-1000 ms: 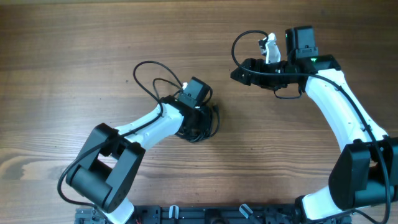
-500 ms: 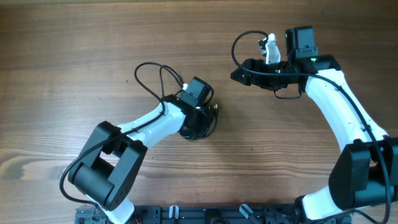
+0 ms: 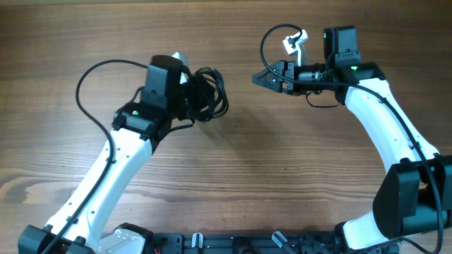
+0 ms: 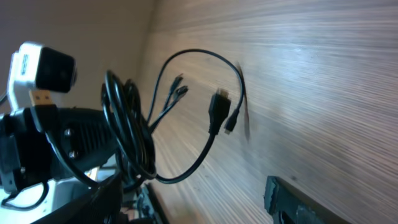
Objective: Untangle cables
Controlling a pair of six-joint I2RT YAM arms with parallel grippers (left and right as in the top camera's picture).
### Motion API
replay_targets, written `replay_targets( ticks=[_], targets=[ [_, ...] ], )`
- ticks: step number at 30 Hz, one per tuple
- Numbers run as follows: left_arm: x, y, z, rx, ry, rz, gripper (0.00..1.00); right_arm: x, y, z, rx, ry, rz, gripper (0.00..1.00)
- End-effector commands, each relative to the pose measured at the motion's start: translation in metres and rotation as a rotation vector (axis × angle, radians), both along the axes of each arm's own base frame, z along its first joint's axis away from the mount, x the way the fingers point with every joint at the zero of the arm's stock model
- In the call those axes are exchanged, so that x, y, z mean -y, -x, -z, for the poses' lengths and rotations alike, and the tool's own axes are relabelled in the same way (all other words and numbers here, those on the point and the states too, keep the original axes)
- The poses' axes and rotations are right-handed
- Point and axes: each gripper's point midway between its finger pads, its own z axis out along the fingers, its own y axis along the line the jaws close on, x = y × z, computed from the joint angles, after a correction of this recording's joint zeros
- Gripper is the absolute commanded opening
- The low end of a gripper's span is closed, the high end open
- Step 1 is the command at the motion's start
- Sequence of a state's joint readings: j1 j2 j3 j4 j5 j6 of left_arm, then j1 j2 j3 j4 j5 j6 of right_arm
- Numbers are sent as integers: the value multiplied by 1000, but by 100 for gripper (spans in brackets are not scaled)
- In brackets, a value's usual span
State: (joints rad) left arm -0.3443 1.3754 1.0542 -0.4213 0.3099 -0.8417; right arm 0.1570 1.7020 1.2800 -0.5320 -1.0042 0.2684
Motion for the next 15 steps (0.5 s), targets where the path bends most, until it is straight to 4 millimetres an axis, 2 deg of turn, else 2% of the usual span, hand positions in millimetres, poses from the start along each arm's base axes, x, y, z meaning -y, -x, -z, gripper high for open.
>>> replay_targets(
  ticks=[1,7,15],
  targets=[
    [2,0,-9,-37,85,-14,4,-28,11,-20,22,-102,-109,75],
    [0,-3,-9,-43,95,-48,4,-54,20,-26,92,-111,-178,75],
    [-5,-11,-15,-48,143,-109,4,-66,24,-21,98,-74,-184,75]
  ],
)
